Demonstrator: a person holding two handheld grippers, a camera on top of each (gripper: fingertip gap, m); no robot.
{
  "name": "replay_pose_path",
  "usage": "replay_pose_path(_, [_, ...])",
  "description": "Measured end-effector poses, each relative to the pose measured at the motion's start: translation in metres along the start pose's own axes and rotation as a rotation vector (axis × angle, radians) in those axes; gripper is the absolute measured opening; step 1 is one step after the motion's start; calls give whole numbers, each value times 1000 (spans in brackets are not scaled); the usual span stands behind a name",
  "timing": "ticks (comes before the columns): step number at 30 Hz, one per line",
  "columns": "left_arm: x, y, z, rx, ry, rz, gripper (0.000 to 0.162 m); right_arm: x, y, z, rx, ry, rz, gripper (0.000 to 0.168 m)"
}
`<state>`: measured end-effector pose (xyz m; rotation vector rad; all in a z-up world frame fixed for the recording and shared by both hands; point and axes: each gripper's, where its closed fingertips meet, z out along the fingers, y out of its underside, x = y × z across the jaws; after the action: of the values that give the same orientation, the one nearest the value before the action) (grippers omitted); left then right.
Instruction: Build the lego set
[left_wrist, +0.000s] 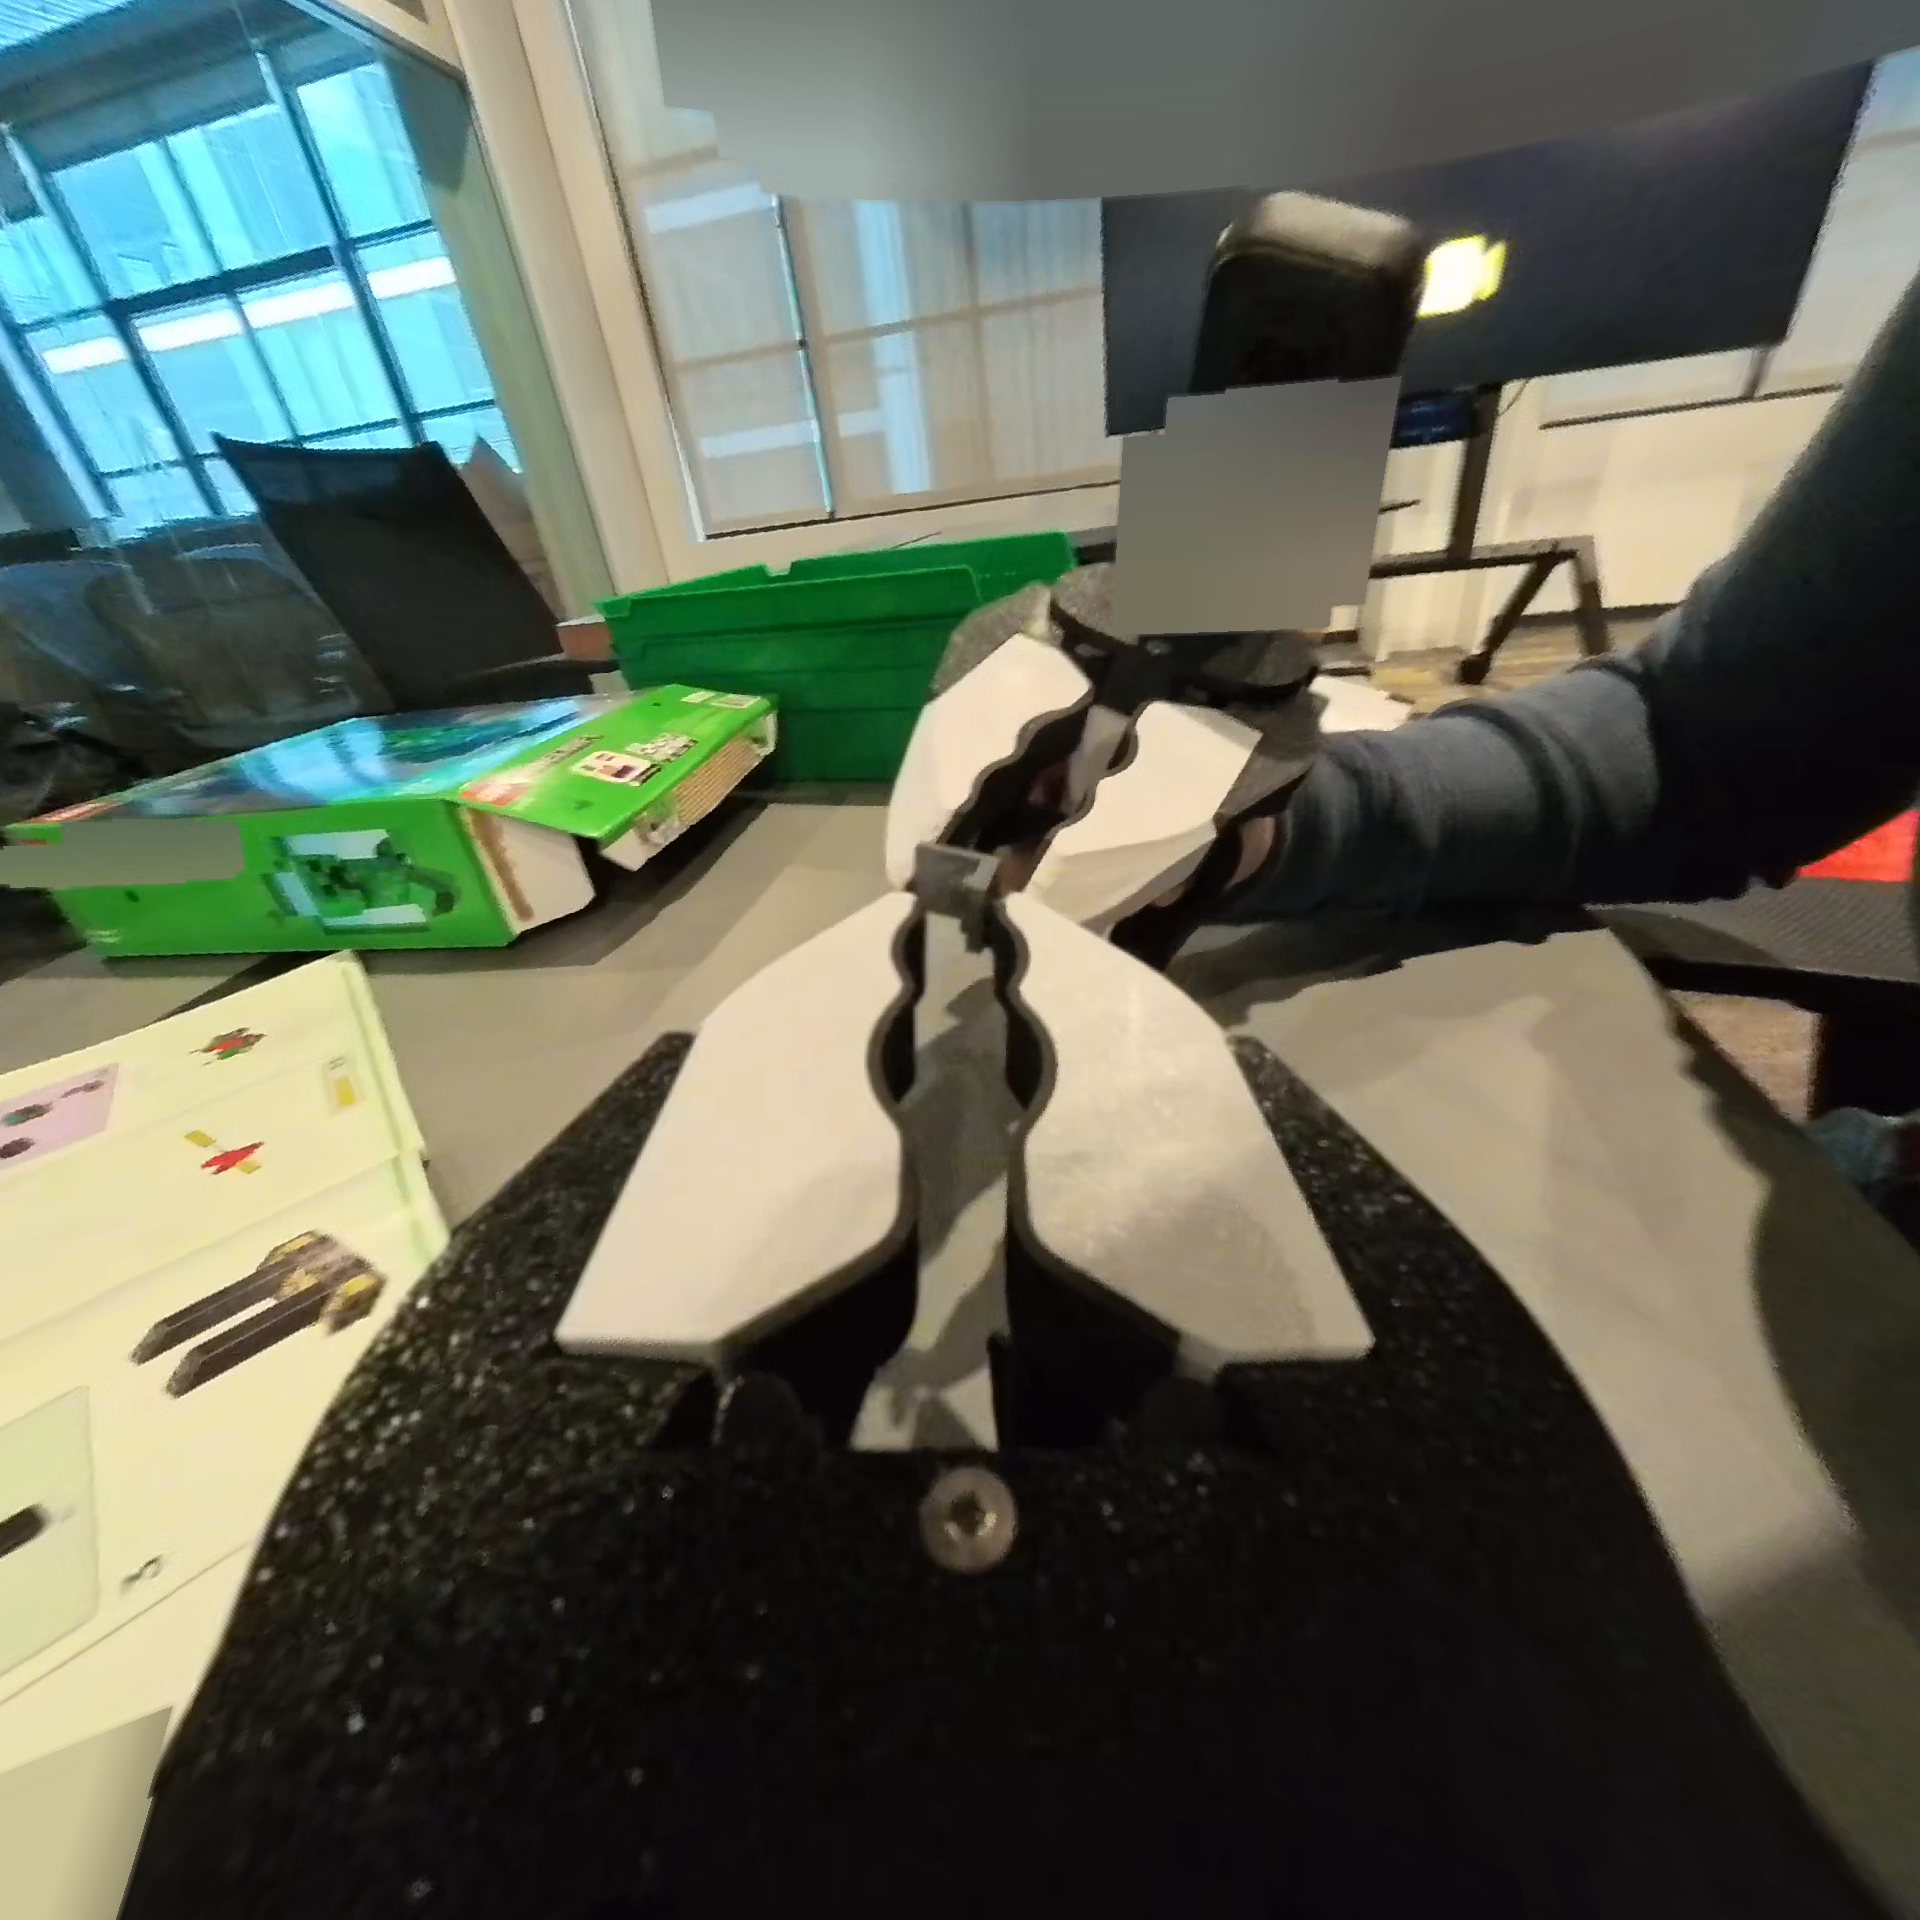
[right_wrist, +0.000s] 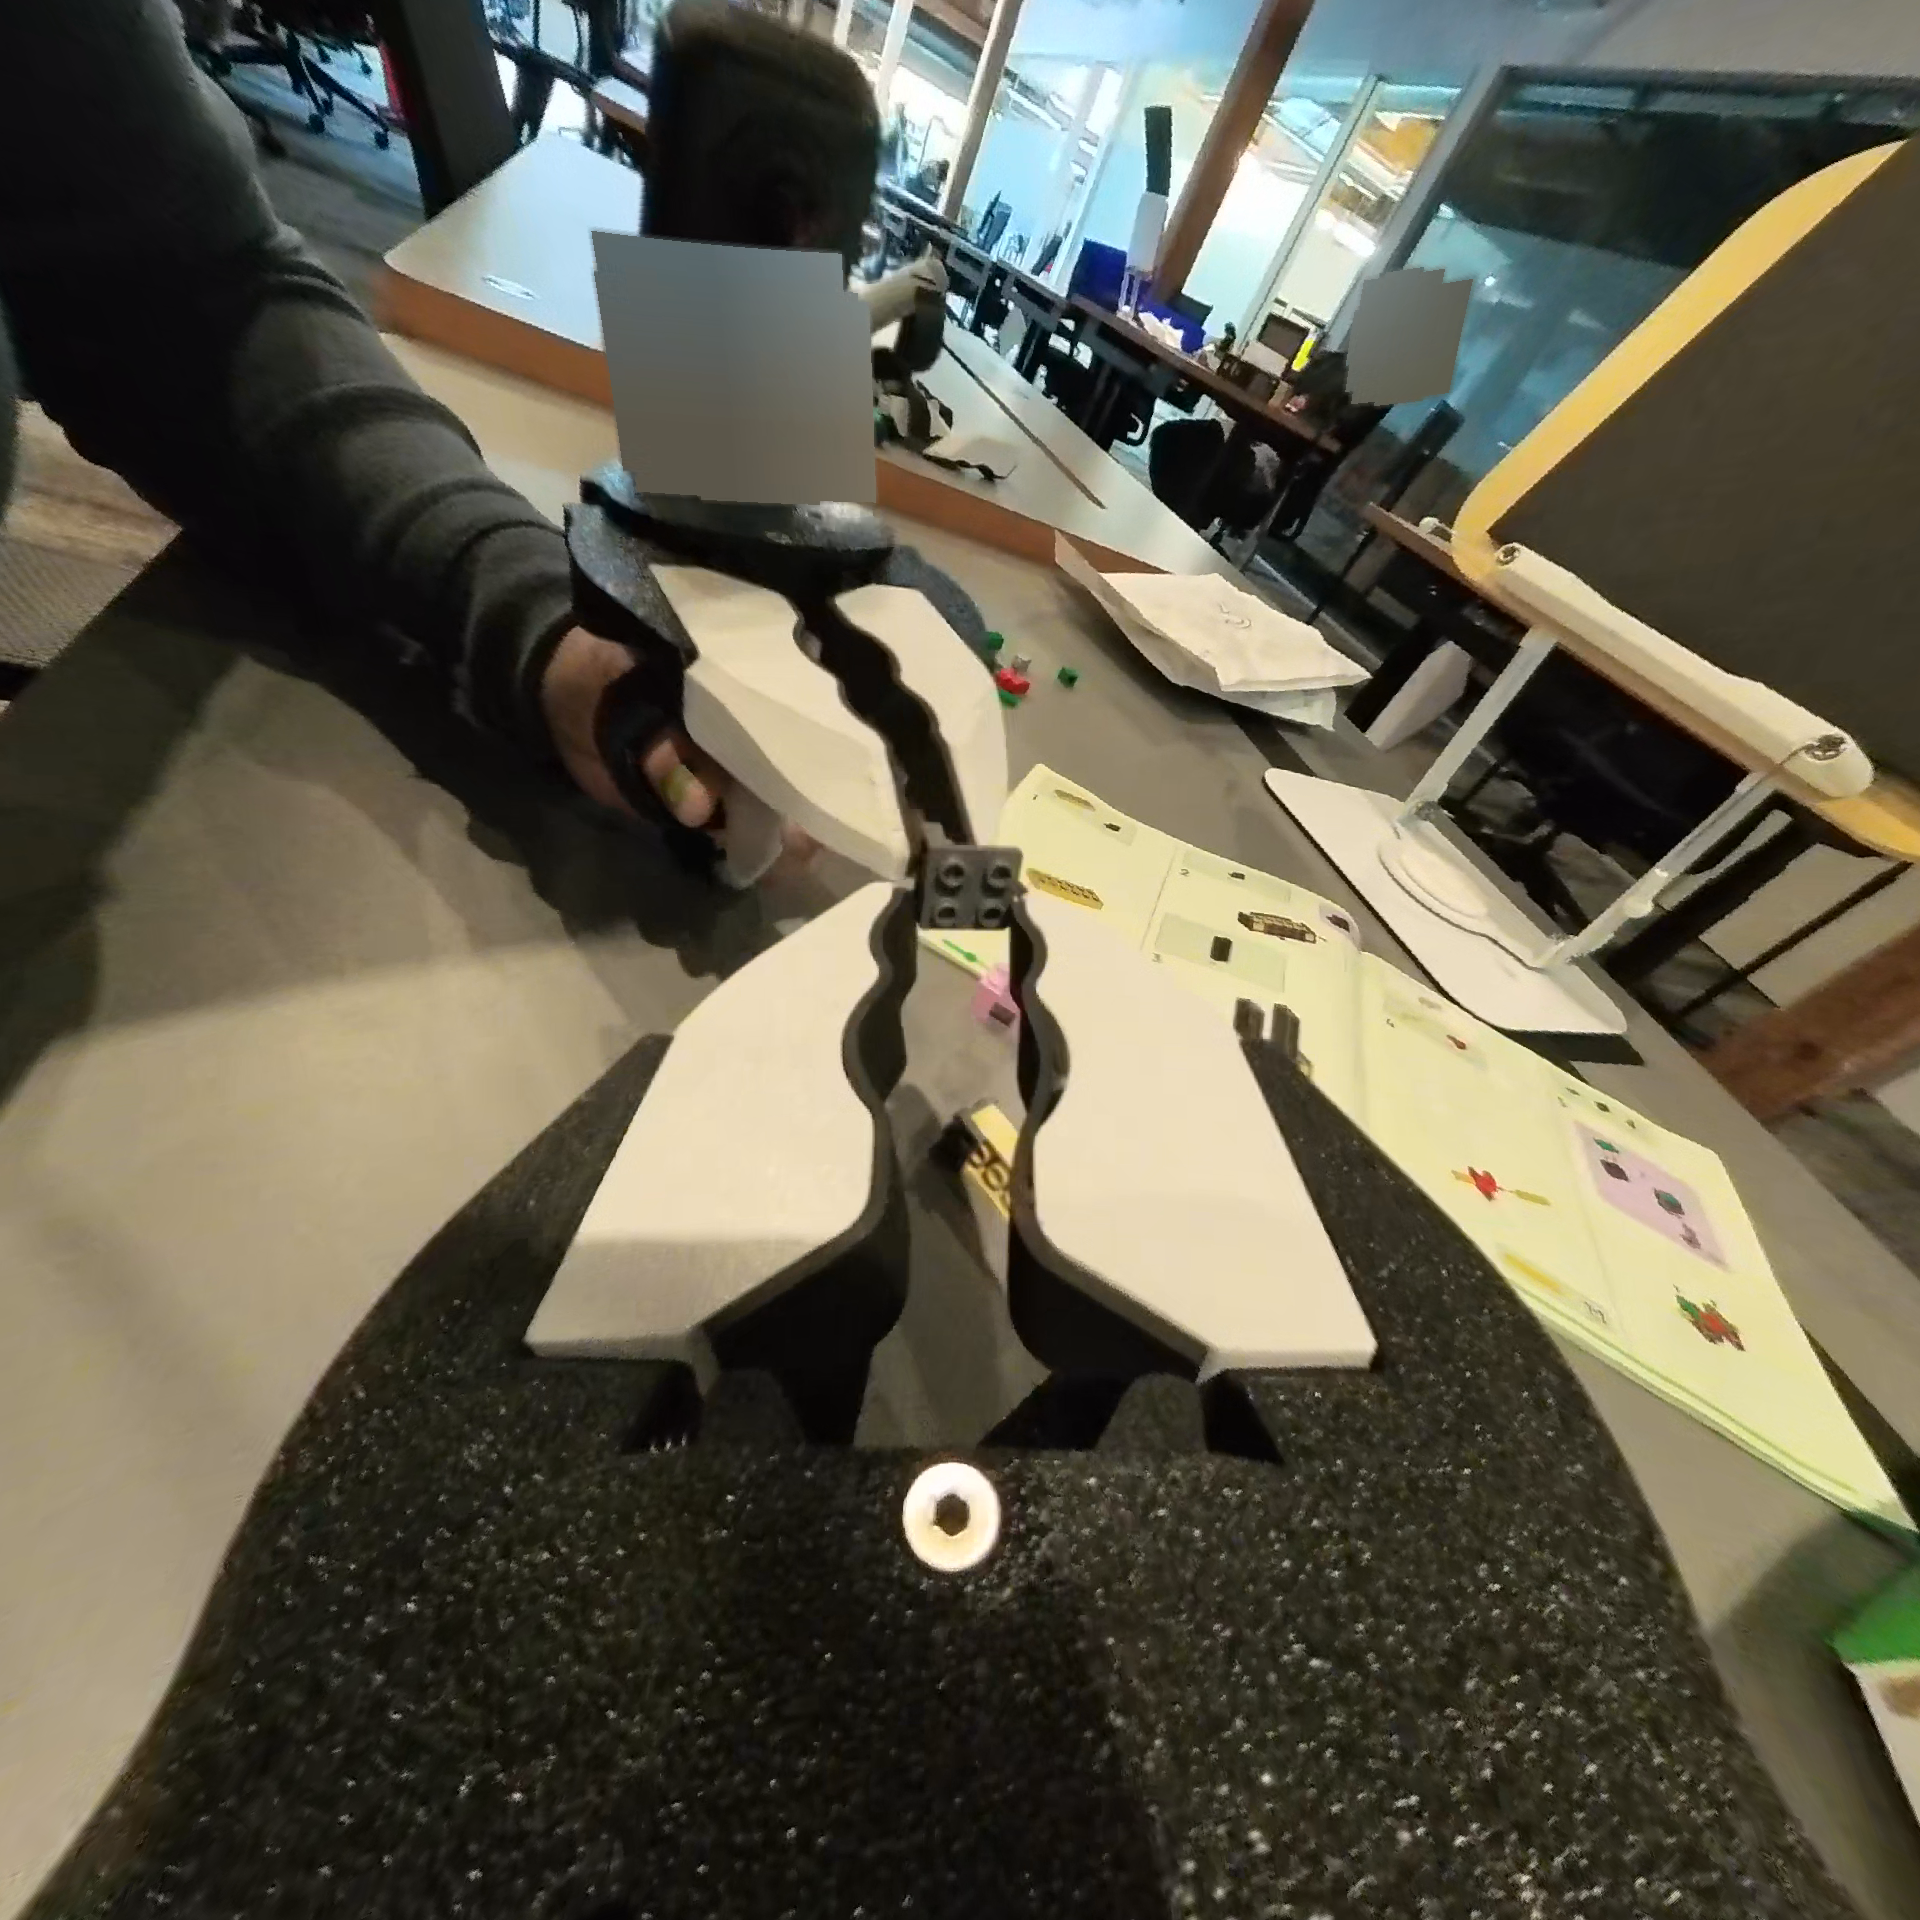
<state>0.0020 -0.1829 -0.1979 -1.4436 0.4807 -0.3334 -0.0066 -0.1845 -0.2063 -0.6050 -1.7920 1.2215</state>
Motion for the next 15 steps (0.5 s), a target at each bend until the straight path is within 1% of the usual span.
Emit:
replay_pose_path(1, [-3,2,-1,-15,-23,18,17,1,2,-1,-12,5,-10,17])
replay_pose_path(3, [-12,8,-3,-78,-73,45,24,5,7,-4,-37,14,-22,17])
replay_pose_path(4, [-19,14,-4,-135,-106,49,27,6,10,-5,-50,11,-23,17])
replay_pose_path(5, [-25,24,-4,-209,-135,42,33,7,14,-6,-69,8,-18,17])
replay_pose_path(6, [-28,34,-4,-284,-141,24,39,8,18,-6,-92,5,-13,17])
replay_pose_path(7, [-29,43,-4,-351,-140,0,42,9,24,-7,-124,-6,-9,17])
replay_pose_path(9, [-32,61,-3,-474,-150,-26,44,10,38,-7,-225,-40,-19,17])
replay_pose_path(11, [-36,76,-3,-573,-162,-27,43,13,49,-7,-310,-84,-18,17])
replay_pose_path(13, [-39,88,-4,-672,-178,-23,42,15,53,-7,-360,-127,-27,17])
replay_pose_path(15, [-40,97,-4,-737,-189,-23,41,18,56,-5,-400,-164,-47,17])
